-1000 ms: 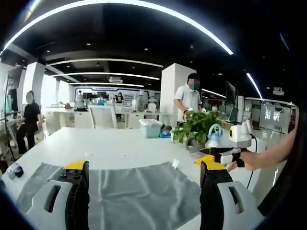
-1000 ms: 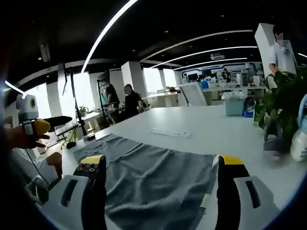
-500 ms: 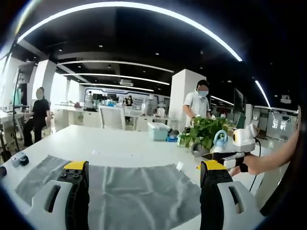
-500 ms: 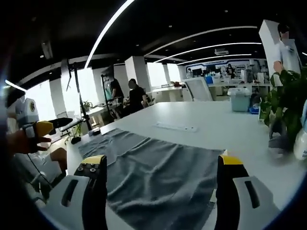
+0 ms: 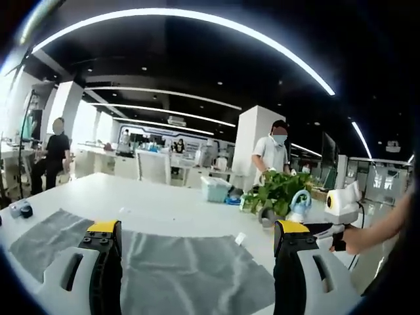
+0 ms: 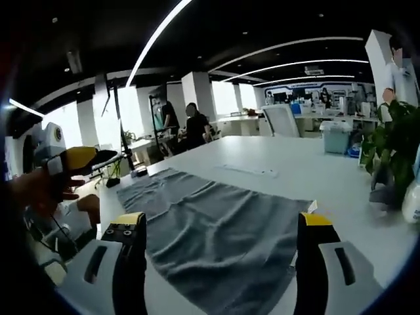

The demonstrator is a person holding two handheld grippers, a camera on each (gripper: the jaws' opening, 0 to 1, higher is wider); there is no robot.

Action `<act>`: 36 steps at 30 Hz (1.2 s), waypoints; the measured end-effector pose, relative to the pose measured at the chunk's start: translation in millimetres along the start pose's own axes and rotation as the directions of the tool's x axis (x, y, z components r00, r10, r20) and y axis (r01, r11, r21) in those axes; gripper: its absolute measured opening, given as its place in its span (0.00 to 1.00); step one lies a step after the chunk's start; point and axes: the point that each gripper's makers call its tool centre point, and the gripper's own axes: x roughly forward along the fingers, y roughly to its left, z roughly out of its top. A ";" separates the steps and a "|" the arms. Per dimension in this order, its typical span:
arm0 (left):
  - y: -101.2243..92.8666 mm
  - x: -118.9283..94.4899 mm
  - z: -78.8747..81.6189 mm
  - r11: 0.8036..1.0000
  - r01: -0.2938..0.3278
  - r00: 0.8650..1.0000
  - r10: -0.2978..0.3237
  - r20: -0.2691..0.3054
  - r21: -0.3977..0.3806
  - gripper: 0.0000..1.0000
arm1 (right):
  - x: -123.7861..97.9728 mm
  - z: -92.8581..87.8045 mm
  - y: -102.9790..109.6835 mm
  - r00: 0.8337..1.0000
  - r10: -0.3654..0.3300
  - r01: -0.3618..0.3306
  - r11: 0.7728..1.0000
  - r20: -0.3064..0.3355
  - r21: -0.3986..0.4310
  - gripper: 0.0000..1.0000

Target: Fold the towel on the table until its edges align and the towel forms a compact rectangular stack.

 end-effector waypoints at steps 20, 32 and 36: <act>-20.8 25.8 5.4 0.992 0.126 0.992 -0.126 -0.017 0.030 0.99 | -25.9 2.4 -34.5 0.989 -0.148 0.148 0.989 0.001 0.028 0.97; -15.5 26.2 -16.5 0.993 0.117 0.993 -0.117 -0.030 0.015 0.99 | -10.6 -8.0 -46.8 0.988 -0.146 0.149 0.987 -0.058 0.059 0.95; -20.2 28.4 -28.9 0.990 0.142 0.988 -0.142 -0.056 -0.004 0.99 | -6.9 -11.8 -44.3 0.983 -0.151 0.154 0.988 -0.100 0.016 0.94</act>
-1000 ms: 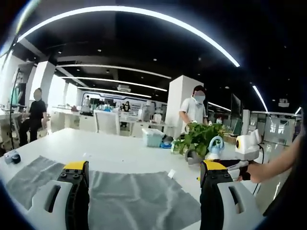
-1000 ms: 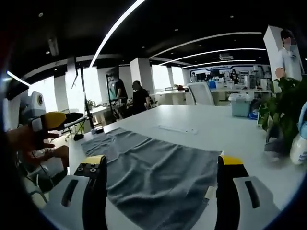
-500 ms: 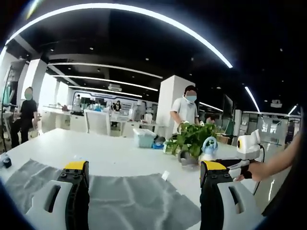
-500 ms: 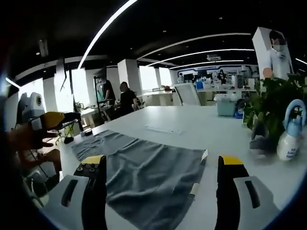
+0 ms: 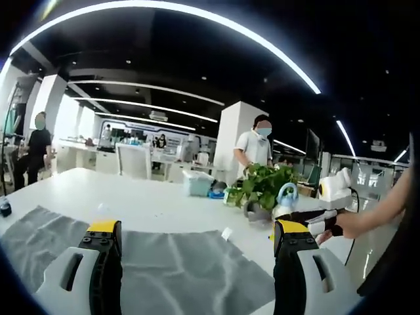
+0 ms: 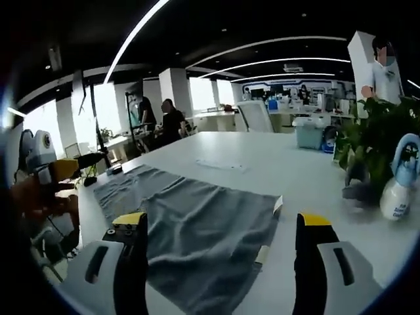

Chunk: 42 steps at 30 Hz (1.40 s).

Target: Fold the towel on the table until its edges align and the towel forms a compact rectangular stack.

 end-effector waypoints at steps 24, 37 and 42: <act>10.1 -0.4 23.3 0.994 -0.009 1.000 0.006 0.021 0.105 0.99 | 15.1 23.2 20.8 0.998 0.024 -0.022 0.999 0.050 -0.049 0.96; -7.4 13.4 45.8 0.993 0.085 0.994 -0.090 0.060 0.084 0.99 | 13.8 29.9 -6.3 0.998 -0.042 0.044 0.998 0.046 -0.047 0.95; -12.5 9.1 42.0 0.983 0.153 0.987 -0.158 0.041 0.097 0.99 | 14.6 48.3 -4.2 0.994 -0.075 0.078 0.996 0.078 -0.031 0.94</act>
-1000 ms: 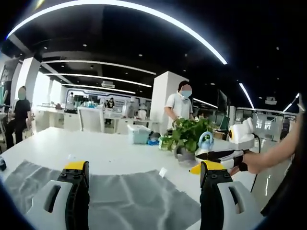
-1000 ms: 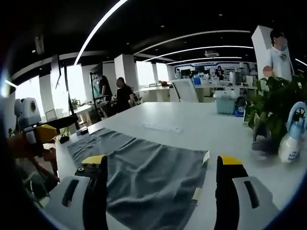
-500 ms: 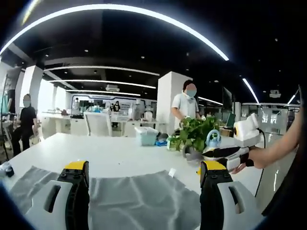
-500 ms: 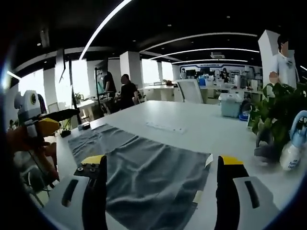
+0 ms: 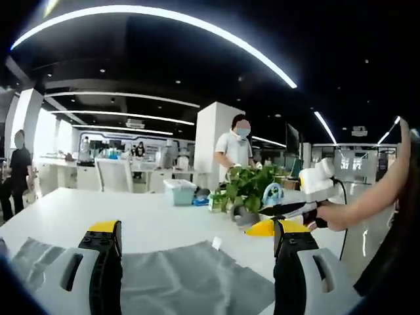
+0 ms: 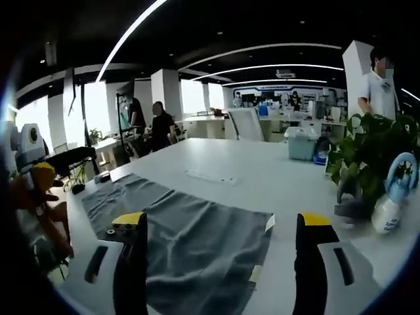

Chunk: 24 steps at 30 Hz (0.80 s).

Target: Fold the towel on the table until its edges align and the towel forms a compact rectangular stack.

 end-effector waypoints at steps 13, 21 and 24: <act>-61.3 62.7 -39.1 0.990 0.117 0.991 -0.122 -0.058 -0.073 0.99 | -18.9 21.2 -65.3 0.998 0.053 -0.057 0.992 -0.038 -0.116 0.92; -83.6 104.0 -71.6 0.992 0.085 0.989 -0.095 -0.116 -0.092 0.99 | -9.2 27.3 -122.7 0.977 0.184 -0.204 0.953 -0.108 -0.224 0.90; -90.0 112.9 -78.5 0.993 0.083 0.986 -0.095 -0.139 -0.086 0.99 | -3.2 27.9 -136.9 0.967 0.218 -0.245 0.941 -0.135 -0.232 0.89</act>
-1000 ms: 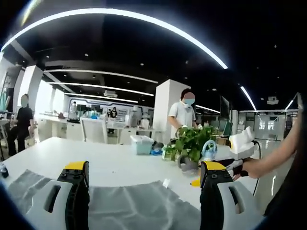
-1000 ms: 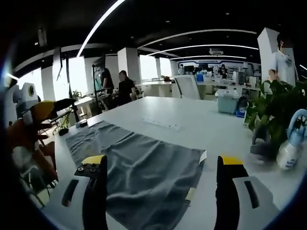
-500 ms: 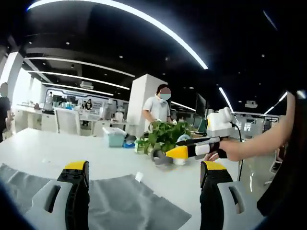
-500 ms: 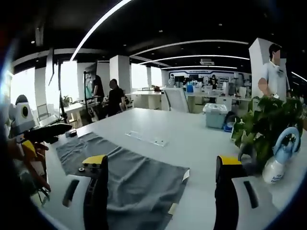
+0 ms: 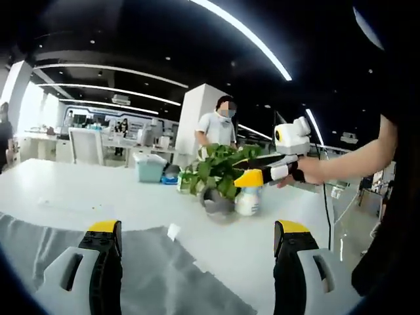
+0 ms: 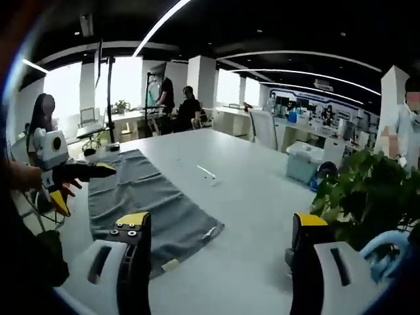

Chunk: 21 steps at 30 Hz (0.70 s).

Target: Fold the towel on the table until its edges align and the towel forms a compact rectangular stack.

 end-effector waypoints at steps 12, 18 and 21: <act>-10.0 11.4 -22.1 0.995 0.095 0.994 -0.095 -0.048 0.001 0.99 | 66.2 4.8 2.5 0.989 0.143 -0.144 0.988 -0.031 -0.051 0.81; -9.7 8.3 -71.3 0.993 0.116 0.979 -0.119 -0.164 -0.027 0.96 | 100.9 -13.6 8.7 0.979 0.176 -0.183 0.981 -0.098 -0.065 0.73; -10.4 0.1 -92.1 0.993 0.116 0.959 -0.114 -0.260 -0.008 0.82 | 118.8 -29.4 18.8 0.961 0.239 -0.240 0.971 -0.142 0.016 0.67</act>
